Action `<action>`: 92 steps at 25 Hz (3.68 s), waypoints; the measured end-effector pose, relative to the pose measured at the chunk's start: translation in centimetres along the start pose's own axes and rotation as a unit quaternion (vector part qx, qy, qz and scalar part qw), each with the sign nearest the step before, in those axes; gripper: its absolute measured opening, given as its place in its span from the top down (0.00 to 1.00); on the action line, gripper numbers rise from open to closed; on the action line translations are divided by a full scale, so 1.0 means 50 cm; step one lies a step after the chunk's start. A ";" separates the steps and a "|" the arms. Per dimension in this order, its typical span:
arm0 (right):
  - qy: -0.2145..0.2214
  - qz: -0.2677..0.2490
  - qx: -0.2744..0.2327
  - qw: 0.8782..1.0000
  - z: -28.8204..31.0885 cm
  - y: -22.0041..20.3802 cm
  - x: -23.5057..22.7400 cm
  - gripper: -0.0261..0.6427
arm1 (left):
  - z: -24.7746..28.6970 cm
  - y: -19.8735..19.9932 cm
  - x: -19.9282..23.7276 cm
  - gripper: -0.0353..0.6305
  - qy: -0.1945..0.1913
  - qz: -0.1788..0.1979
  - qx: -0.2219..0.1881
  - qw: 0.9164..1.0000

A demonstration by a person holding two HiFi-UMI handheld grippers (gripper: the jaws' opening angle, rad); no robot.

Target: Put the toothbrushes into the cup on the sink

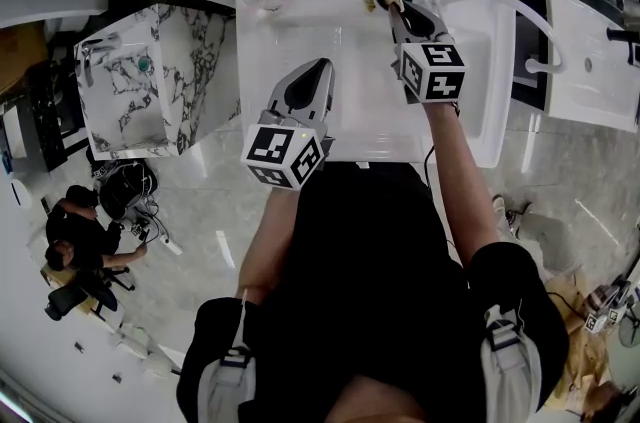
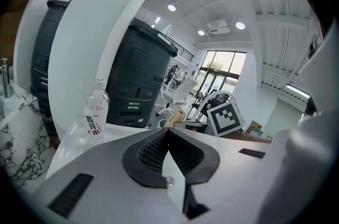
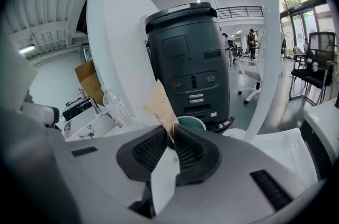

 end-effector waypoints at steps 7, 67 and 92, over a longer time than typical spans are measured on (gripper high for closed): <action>0.014 0.001 -0.003 1.000 -0.007 0.004 0.004 0.83 | 0.003 -0.003 -0.014 0.93 -0.003 0.001 0.002 1.000; 0.093 -0.016 -0.075 0.993 -0.335 -0.047 -0.019 0.85 | -0.060 -0.102 -0.290 0.93 0.016 0.032 -0.036 0.999; 0.055 -0.014 -0.158 0.986 -0.659 -0.135 0.195 0.91 | -0.303 -0.168 -0.324 0.93 -0.054 0.046 -0.065 0.995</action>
Point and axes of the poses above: the fingertips, and each gripper's own axes: z forward along the fingers, x to its left, y out of its top, the point moved 3 cm from there along -z, backward along the fingers, and after that the axes turned 6 degrees about -y, right-handed, at the moved point
